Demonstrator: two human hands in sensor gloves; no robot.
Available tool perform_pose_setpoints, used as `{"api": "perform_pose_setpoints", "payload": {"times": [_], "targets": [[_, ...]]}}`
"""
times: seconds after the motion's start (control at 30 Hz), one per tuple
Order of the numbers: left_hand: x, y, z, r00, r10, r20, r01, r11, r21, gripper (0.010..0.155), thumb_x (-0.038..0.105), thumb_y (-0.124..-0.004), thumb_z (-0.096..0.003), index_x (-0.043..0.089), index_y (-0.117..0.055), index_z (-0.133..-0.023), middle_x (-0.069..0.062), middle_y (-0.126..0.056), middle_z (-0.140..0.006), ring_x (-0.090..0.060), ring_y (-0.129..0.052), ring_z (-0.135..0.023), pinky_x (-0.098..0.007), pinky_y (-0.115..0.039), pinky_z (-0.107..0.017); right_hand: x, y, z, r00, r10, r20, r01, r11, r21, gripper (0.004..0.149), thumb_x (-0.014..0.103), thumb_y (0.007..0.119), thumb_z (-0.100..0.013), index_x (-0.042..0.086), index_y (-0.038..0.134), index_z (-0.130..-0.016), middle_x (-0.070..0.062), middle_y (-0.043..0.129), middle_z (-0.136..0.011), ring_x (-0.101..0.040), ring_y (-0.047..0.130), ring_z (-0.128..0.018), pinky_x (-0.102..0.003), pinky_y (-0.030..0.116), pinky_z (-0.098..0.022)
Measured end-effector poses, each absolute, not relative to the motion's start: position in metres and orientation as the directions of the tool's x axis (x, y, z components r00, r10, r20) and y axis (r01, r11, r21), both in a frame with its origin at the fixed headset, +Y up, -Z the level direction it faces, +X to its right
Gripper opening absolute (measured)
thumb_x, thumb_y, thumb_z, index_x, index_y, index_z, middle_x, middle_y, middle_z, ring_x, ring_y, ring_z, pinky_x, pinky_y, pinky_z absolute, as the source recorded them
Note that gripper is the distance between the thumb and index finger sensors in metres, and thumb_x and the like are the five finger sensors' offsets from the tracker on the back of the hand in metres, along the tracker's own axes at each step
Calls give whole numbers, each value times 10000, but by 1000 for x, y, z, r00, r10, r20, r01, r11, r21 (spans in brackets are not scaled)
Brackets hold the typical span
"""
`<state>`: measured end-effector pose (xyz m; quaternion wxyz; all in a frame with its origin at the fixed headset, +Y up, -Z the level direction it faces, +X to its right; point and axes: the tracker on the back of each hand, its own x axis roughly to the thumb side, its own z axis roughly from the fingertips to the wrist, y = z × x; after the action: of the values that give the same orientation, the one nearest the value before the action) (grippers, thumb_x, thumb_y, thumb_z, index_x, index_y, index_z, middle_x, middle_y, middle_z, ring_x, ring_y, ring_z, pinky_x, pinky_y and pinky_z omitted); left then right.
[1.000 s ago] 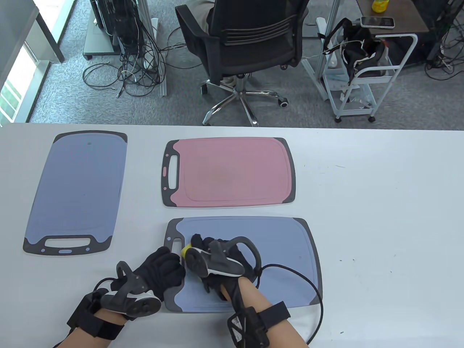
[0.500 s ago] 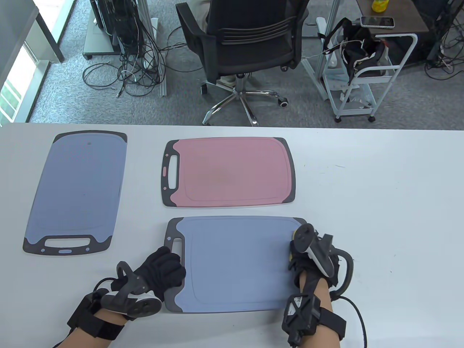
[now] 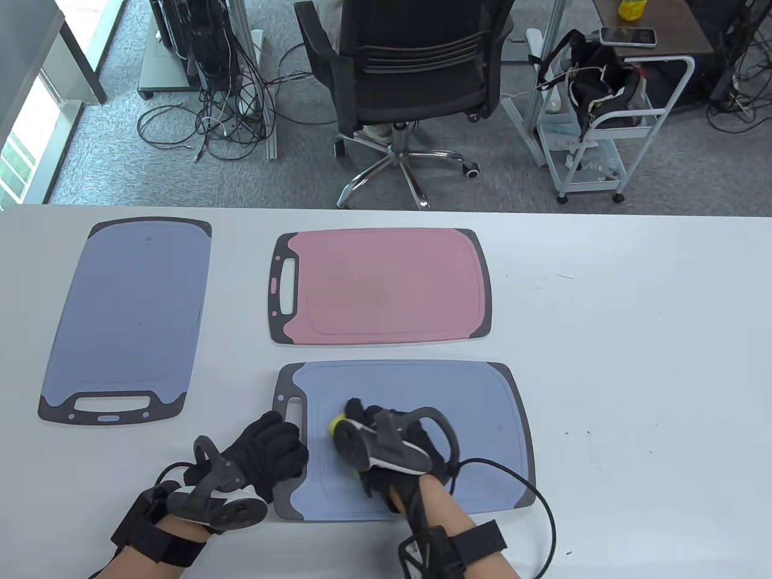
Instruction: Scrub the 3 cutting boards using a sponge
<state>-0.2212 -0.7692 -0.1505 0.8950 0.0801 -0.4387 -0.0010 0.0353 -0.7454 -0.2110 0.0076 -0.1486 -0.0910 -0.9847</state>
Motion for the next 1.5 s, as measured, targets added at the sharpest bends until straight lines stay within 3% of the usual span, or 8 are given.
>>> {"api": "perform_pose_setpoints", "payload": {"times": [0.27,0.37,0.6,0.73,0.83,1.07,1.2,1.5], "targets": [[-220,-769,-152,613,-65,787,-70,988,136,444,403,-783,-642,280,-522,-980,49,-647,-985,-236,-683,-1035,-579,-514,-801,205,-769,-203,-944,18,-329,-101,-966,237,719,552,692,-496,93,623,-1045,-109,826,-748,-208,912,-493,-438,798,-430],[-220,-769,-153,614,-62,787,-70,989,133,443,402,-782,-642,280,-522,-979,49,-646,-983,-237,-680,-1037,-580,-510,-803,173,-768,-203,-979,4,-203,-47,-977,208,720,542,687,-499,63,628,-1033,-127,829,-727,-202,913,-479,-432,805,-420],[-220,-769,-152,611,-71,788,-65,988,139,446,406,-791,-638,279,-532,-978,49,-659,-980,-236,-696,-1030,-578,-531,-798,-27,-740,-176,-858,33,513,30,-993,114,727,575,669,-494,115,597,-1052,-94,820,-735,-171,906,-489,-412,811,-436],[-220,-770,-152,613,-58,788,-62,991,121,447,402,-796,-640,271,-530,-975,43,-658,-979,-238,-694,-1032,-581,-529,-798,-48,-736,-172,-817,-56,574,126,-989,83,728,591,627,-501,129,572,-1061,-55,815,-748,-145,908,-510,-393,819,-452],[-219,-770,-151,605,-77,792,-54,989,138,448,407,-792,-641,275,-530,-979,44,-658,-980,-239,-698,-1028,-581,-532,-798,-2,-745,-186,-909,82,409,-16,-987,162,725,579,679,-489,140,595,-1061,-80,817,-744,-166,898,-494,-415,804,-441],[-217,-770,-152,602,-72,795,-44,991,124,454,408,-784,-643,272,-516,-982,42,-645,-978,-239,-683,-1031,-586,-513,-800,164,-769,-192,-988,37,-147,-61,-985,161,722,575,681,-491,125,618,-1052,-84,820,-738,-179,901,-491,-424,802,-435],[-217,-770,-153,603,-65,795,-48,992,118,454,411,-781,-644,274,-512,-983,45,-640,-980,-240,-678,-1033,-585,-507,-801,203,-774,-187,-940,64,-336,-131,-975,181,726,567,691,-500,102,615,-1053,-101,817,-741,-199,903,-495,-434,795,-434],[-215,-770,-149,601,-85,795,-32,991,130,458,413,-787,-641,270,-519,-984,42,-650,-978,-241,-692,-1027,-583,-527,-796,5,-746,-179,-910,70,408,-4,-987,160,730,569,683,-497,104,601,-1055,-105,817,-740,-192,902,-495,-428,799,-440]]}}
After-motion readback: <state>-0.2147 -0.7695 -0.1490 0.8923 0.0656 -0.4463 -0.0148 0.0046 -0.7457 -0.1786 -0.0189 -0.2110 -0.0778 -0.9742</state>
